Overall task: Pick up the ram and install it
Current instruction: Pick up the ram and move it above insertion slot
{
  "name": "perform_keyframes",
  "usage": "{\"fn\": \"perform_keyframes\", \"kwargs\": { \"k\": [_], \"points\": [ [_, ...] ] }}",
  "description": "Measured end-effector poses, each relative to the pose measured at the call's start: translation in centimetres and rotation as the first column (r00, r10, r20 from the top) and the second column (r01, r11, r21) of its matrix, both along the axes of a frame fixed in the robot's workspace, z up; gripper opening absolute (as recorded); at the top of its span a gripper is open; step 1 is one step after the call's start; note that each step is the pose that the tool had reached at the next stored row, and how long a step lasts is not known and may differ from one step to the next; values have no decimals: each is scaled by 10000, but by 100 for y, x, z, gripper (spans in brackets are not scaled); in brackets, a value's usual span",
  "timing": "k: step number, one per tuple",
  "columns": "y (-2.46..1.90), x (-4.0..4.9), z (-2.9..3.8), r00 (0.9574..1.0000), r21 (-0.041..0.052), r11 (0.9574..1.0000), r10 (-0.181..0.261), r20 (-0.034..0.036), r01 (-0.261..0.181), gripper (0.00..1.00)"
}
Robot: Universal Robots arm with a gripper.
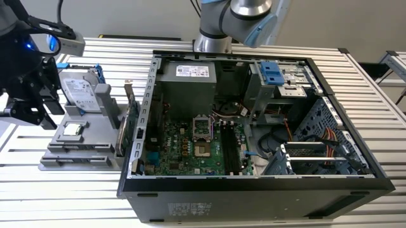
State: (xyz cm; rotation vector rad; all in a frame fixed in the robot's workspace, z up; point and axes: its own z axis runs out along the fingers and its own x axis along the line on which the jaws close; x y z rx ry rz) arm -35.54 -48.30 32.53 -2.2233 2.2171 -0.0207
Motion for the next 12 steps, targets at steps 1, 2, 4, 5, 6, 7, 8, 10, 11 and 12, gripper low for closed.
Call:
{"fn": "perform_keyframes", "kwargs": {
  "k": [1, 2, 4, 5, 6, 7, 8, 10, 11, 12],
  "points": [
    [0, 0, -3, 10000, -2, 10000, 0, 0, 0, 100],
    [0, 0, -5, 10000, -5, 10000, 0, 0, 0, 100],
    [0, 0, -10, 10000, -9, 10000, 0, 0, 0, 100],
    [0, 0, -12, 10000, -12, 10000, 0, 1, 0, 100],
    [0, 0, -13, 10000, -13, 10000, 0, 0, 0, 100],
    [0, 0, -14, 10000, -12, 10000, -1, 1, 1, 100],
    [0, 0, -14, 10000, -13, 10000, 0, 0, 0, 100],
    [0, 0, -17, 10000, -12, 10000, 0, 1, 0, 100],
    [0, 0, -19, 10000, -12, 10000, 0, 1, 0, 100],
    [0, 0, -21, 10000, -12, 10000, 0, 1, 0, 100]
  ]
}}
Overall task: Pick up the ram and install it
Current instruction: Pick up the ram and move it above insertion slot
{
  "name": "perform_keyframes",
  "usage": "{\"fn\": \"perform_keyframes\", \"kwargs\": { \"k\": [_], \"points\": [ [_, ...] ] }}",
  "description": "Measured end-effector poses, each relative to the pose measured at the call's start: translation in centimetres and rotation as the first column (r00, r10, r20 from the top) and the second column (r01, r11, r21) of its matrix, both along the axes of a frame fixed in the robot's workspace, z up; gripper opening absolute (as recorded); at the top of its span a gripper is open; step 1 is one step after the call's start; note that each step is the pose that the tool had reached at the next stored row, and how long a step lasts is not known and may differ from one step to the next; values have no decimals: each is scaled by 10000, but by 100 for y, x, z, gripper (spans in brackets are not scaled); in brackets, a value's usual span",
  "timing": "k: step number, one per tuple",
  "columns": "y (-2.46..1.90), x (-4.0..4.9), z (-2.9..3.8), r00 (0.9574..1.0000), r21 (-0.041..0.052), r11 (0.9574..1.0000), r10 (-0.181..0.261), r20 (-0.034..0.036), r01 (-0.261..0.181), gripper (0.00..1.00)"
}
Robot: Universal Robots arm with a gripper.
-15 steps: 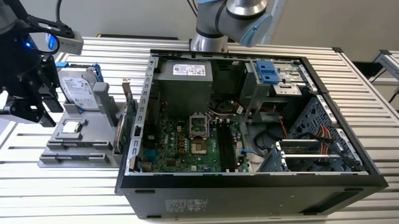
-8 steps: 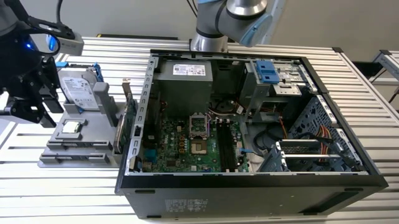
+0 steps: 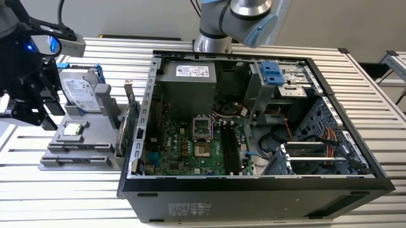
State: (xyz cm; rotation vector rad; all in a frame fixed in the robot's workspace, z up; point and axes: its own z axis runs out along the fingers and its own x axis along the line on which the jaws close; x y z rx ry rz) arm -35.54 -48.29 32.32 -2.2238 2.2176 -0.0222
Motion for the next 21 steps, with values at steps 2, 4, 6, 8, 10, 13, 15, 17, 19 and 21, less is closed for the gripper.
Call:
{"fn": "perform_keyframes", "kwargs": {
  "k": [2, 4, 6, 8, 10, 13, 15, 17, 19, 21],
  "points": [
    [0, 0, -5, 10000, -1, 10000, 0, 0, 0, 100],
    [0, 0, -8, 10000, -2, 10000, 0, -1, 0, 100],
    [0, 0, -12, 10000, -1, 10000, 0, -1, 0, 100],
    [0, 0, -15, 10000, -1, 10000, 0, -1, 0, 100],
    [0, 0, -16, 10000, -2, 10000, 0, -1, 0, 100],
    [0, 0, -21, 10000, -1, 10000, 0, 0, 0, 100],
    [0, 0, -27, 10000, 0, 10000, 0, 1, 0, 100],
    [0, 0, -33, 10000, -1, 10000, 0, -1, 0, 100],
    [0, 0, -40, 10000, -1, 10000, 0, -1, 0, 100],
    [0, 0, -47, 10000, -1, 10000, 0, -1, 0, 100]
  ]
}}
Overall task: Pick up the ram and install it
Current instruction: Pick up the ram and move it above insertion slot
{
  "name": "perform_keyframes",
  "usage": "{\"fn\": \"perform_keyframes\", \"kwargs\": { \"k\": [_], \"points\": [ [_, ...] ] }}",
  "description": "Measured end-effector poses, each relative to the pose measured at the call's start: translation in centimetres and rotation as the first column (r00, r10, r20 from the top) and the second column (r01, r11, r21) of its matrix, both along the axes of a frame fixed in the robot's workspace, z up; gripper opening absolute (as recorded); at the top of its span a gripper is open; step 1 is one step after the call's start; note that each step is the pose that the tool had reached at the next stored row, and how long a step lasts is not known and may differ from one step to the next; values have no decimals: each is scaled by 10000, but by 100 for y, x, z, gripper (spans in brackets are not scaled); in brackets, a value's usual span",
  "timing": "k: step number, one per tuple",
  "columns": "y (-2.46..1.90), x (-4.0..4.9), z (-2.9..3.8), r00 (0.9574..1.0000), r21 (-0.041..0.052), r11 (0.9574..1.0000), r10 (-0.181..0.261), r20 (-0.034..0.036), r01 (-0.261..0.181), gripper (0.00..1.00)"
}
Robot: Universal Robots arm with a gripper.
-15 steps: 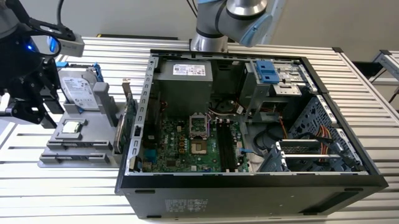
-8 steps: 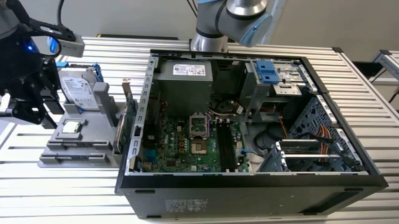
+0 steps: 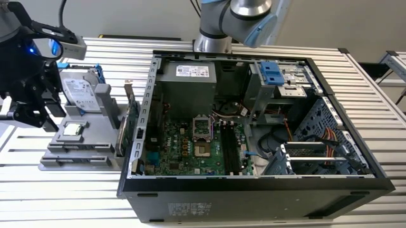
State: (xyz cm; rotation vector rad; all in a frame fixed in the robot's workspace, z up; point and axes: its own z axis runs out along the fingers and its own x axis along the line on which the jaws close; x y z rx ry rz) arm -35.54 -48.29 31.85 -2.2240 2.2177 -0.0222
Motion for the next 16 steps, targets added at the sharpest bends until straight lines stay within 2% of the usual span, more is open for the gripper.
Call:
{"fn": "perform_keyframes", "kwargs": {
  "k": [16],
  "points": [
    [1, 0, -46, 10000, -1, 10000, -1, 0, 1, 100]
  ]
}}
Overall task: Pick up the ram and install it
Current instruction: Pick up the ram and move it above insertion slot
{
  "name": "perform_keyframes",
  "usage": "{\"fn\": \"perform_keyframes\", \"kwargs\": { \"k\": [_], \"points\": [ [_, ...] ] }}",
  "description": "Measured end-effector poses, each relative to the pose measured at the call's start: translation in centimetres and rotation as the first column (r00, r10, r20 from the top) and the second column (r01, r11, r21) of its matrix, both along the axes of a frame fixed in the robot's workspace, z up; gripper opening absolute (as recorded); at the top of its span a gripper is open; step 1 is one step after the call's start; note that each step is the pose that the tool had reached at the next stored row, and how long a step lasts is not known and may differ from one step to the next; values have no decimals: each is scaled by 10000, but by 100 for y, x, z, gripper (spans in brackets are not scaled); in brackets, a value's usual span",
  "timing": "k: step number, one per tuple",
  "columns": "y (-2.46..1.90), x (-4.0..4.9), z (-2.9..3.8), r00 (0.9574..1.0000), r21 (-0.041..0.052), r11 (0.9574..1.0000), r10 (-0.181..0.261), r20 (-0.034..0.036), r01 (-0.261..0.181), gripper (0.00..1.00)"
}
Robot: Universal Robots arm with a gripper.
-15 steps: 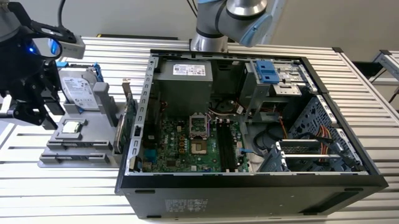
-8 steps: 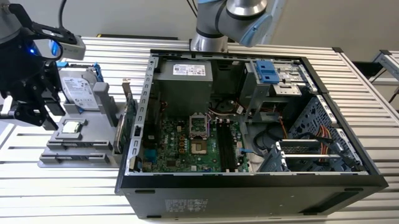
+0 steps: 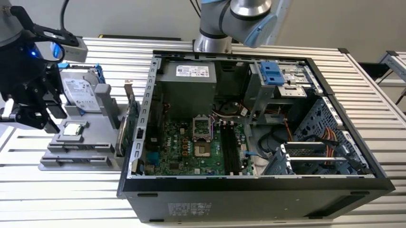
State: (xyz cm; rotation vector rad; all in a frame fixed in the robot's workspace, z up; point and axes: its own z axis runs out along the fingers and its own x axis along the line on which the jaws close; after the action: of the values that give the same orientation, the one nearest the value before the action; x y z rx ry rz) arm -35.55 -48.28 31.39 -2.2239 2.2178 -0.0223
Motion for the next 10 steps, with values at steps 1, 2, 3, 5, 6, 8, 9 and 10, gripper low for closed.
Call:
{"fn": "perform_keyframes", "kwargs": {
  "k": [1, 2, 3, 5, 6, 8, 9, 10],
  "points": [
    [0, 0, -3, 10000, 0, 10000, 0, 0, 0, 100],
    [0, 0, -5, 10000, 0, 10000, 0, 0, 0, 100],
    [0, 0, -8, 10000, 0, 10000, 0, 0, 0, 100],
    [0, 0, -13, 10000, 0, 10000, 0, 1, 0, 100],
    [0, 0, -16, 10000, -1, 10000, 0, 0, 0, 100],
    [0, 0, -21, 10000, 0, 10000, 1, 0, -1, 100],
    [0, 0, -24, 10000, 0, 10000, 1, 0, -1, 100],
    [0, 0, -26, 10000, 0, 10000, 0, 0, 0, 100]
  ]
}}
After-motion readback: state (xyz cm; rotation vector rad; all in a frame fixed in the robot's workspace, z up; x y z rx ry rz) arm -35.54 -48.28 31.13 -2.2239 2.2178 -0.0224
